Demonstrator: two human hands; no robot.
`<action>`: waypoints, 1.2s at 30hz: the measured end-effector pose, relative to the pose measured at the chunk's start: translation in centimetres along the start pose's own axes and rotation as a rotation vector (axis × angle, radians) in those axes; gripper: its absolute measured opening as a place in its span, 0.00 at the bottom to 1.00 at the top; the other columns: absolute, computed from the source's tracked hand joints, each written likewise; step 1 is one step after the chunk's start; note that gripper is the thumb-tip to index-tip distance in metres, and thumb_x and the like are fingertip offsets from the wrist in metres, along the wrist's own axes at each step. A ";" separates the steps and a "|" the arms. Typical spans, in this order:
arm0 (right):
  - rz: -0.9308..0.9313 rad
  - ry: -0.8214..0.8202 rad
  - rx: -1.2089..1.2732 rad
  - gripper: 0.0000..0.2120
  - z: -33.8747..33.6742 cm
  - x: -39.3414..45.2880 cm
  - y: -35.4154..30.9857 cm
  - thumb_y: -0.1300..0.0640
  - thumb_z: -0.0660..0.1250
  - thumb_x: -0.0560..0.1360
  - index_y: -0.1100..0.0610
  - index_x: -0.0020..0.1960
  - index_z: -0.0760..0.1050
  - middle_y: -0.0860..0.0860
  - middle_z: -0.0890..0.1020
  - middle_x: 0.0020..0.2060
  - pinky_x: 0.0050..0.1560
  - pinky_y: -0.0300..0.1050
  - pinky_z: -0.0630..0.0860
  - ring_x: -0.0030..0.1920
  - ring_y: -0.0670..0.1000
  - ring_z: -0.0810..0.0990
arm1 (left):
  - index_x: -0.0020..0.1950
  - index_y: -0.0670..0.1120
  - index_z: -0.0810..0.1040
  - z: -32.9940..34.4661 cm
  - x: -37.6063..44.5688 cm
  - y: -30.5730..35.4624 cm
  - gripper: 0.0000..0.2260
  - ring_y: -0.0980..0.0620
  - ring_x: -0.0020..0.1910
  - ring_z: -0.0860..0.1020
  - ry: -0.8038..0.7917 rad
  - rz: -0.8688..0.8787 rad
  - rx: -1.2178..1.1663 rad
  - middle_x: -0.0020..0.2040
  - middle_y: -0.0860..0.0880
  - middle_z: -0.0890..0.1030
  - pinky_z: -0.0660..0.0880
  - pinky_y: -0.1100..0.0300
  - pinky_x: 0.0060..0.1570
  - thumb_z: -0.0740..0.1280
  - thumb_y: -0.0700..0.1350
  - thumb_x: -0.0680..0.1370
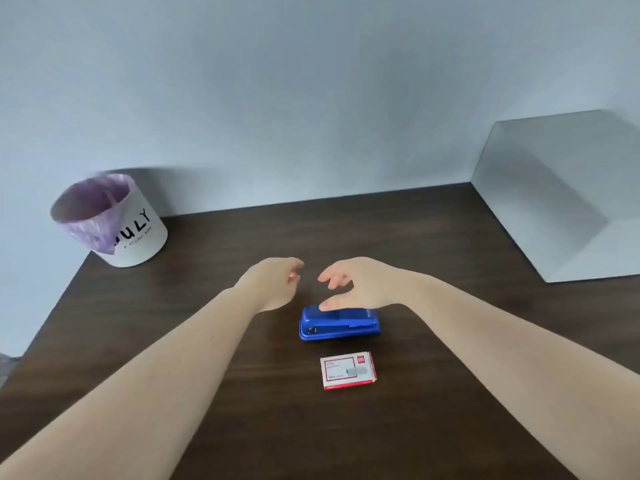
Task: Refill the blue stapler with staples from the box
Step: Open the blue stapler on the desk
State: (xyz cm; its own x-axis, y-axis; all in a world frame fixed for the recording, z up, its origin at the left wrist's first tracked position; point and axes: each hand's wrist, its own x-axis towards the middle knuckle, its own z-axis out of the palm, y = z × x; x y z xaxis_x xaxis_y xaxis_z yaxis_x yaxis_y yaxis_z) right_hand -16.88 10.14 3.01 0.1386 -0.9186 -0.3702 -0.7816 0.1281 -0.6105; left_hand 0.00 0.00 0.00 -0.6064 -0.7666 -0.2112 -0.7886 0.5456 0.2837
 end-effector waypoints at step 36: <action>-0.373 0.531 0.415 0.15 4.8 -4.5 2.3 0.66 0.68 0.73 0.53 0.55 0.70 0.54 0.80 0.47 0.50 0.47 0.78 0.48 0.52 0.79 | 0.42 0.42 0.80 8.8 -7.1 -2.0 0.16 0.46 0.44 0.76 0.360 0.139 -0.268 0.45 0.45 0.78 0.74 0.51 0.47 0.72 0.55 0.68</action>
State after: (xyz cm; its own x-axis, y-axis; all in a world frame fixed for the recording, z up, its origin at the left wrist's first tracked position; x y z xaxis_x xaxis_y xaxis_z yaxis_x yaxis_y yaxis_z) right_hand -16.35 16.37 -0.06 -0.0446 -0.9713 0.2338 -0.4340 -0.1920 -0.8802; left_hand 4.96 7.33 -7.30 -0.5934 -0.7867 0.1705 -0.6194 0.5815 0.5275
